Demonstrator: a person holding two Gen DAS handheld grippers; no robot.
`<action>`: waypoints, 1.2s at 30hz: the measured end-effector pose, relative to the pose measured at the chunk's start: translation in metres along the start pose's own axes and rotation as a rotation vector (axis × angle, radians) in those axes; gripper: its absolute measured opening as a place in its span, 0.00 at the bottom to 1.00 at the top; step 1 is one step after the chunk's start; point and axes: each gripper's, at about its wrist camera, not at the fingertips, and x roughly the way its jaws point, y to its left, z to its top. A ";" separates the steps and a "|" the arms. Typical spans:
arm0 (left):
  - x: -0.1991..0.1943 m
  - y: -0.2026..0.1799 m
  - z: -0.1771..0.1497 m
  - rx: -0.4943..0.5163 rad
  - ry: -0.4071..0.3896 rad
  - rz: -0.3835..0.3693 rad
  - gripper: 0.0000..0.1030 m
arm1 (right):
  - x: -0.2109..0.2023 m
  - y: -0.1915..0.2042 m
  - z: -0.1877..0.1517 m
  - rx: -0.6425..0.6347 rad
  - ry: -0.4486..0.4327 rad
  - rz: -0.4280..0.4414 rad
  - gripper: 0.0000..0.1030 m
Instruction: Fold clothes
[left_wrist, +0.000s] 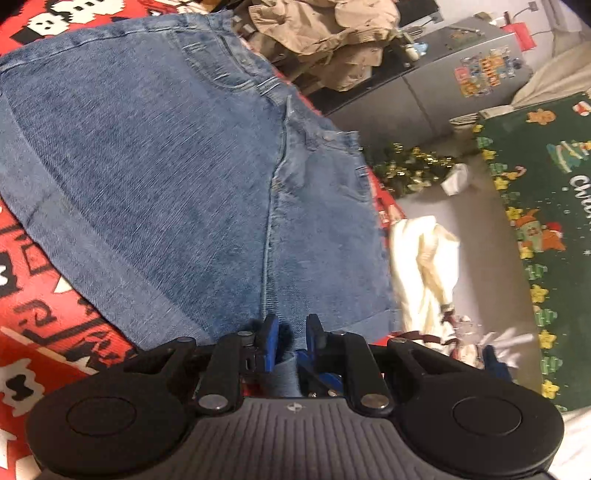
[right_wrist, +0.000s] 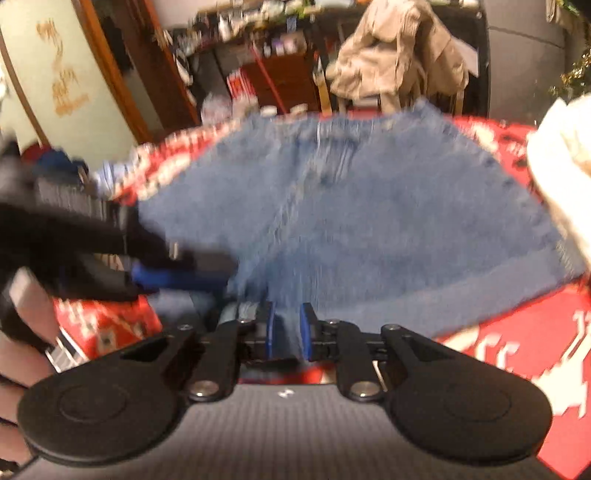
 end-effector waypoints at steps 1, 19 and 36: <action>0.003 0.002 -0.002 -0.002 0.006 0.008 0.14 | -0.001 0.001 -0.007 -0.009 -0.017 -0.006 0.15; -0.052 -0.039 -0.029 0.087 -0.064 0.100 0.33 | -0.081 0.010 -0.005 -0.004 -0.106 -0.025 0.27; -0.152 -0.111 -0.033 0.213 -0.386 0.215 0.81 | -0.238 0.006 0.089 0.080 -0.305 -0.069 0.99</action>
